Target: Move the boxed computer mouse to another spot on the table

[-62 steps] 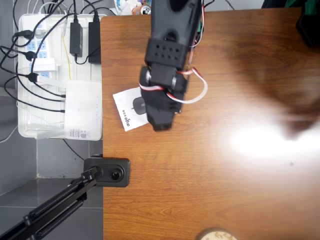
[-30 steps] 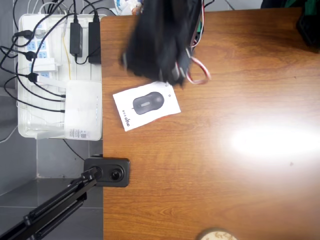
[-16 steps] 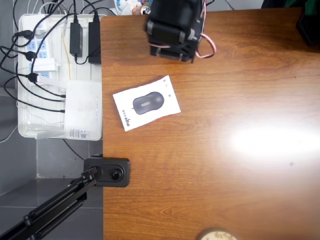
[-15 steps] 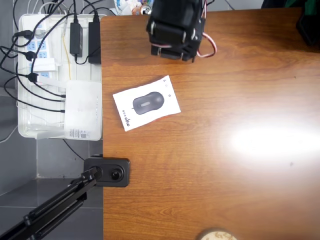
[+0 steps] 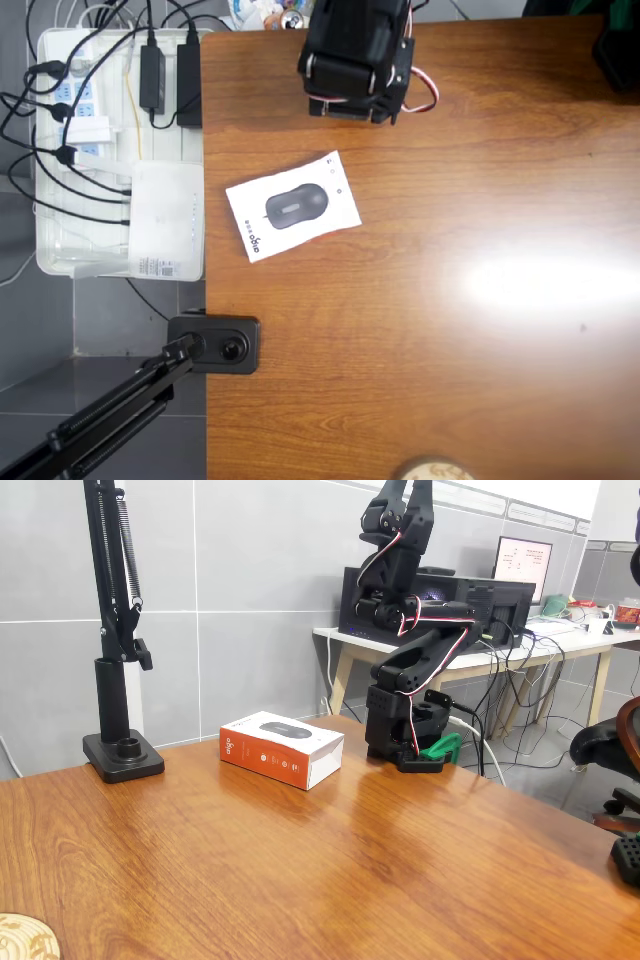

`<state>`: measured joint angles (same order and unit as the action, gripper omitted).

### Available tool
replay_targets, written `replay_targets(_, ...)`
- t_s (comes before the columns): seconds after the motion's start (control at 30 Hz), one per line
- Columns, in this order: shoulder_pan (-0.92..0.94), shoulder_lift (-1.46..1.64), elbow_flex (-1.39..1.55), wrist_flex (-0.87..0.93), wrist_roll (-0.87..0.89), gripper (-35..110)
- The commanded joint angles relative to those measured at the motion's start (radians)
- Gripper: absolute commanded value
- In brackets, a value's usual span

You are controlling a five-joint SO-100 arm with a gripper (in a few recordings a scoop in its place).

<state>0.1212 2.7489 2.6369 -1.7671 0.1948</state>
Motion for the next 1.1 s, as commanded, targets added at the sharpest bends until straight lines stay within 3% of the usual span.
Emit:
replay_targets(0.0, 0.015, 0.086, 0.044, -0.002, -0.040, 0)
replay_targets(0.5, -0.012, 0.359, 0.164, -0.003, -0.052, 0)
replay_targets(0.8, -0.071, 0.359, 0.164, -0.003, -0.041, 0)
replay_targets(1.07, -0.071, 0.359, 0.164, -0.002, 0.078, 0)
